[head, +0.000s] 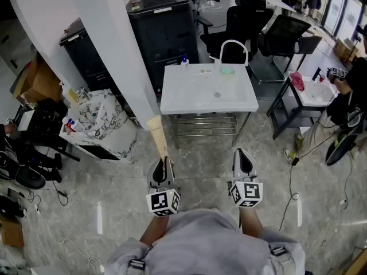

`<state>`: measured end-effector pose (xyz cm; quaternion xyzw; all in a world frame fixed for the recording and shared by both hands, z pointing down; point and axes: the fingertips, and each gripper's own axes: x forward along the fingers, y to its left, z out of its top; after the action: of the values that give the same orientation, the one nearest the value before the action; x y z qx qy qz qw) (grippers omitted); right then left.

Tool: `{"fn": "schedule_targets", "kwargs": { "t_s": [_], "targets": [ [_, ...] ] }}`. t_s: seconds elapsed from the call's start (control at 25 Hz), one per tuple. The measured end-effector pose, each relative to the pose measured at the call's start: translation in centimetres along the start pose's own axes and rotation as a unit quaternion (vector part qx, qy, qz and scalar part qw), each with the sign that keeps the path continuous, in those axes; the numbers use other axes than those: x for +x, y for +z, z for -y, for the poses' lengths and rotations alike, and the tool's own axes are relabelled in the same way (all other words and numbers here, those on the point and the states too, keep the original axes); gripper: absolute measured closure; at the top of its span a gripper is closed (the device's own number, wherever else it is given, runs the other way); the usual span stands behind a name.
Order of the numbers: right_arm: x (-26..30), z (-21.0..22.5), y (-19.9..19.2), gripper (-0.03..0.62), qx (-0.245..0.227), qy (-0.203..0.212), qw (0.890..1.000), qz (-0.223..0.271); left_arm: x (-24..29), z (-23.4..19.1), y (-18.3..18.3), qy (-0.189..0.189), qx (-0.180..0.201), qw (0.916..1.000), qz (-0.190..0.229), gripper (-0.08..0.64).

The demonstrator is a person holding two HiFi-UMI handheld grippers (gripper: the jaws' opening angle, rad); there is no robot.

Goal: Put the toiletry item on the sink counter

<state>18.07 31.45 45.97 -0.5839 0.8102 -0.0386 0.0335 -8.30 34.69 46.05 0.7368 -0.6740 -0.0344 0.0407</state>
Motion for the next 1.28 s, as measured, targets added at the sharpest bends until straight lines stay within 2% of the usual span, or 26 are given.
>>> {"fn": "schedule_targets", "kwargs": {
  "t_s": [0.8, 1.28],
  "targets": [
    [-2.3, 0.5, 0.3, 0.591, 0.0, 0.007, 1.0, -0.002, -1.8, 1.9, -0.1, -0.001, 0.003, 1.0, -0.005, 0.52],
    [-4.6, 4.2, 0.0, 0.591, -0.001, 0.022, 1.0, -0.008, -2.8, 6.6, -1.2, 0.011, 0.002, 0.9999, -0.011, 0.52]
  ]
}}
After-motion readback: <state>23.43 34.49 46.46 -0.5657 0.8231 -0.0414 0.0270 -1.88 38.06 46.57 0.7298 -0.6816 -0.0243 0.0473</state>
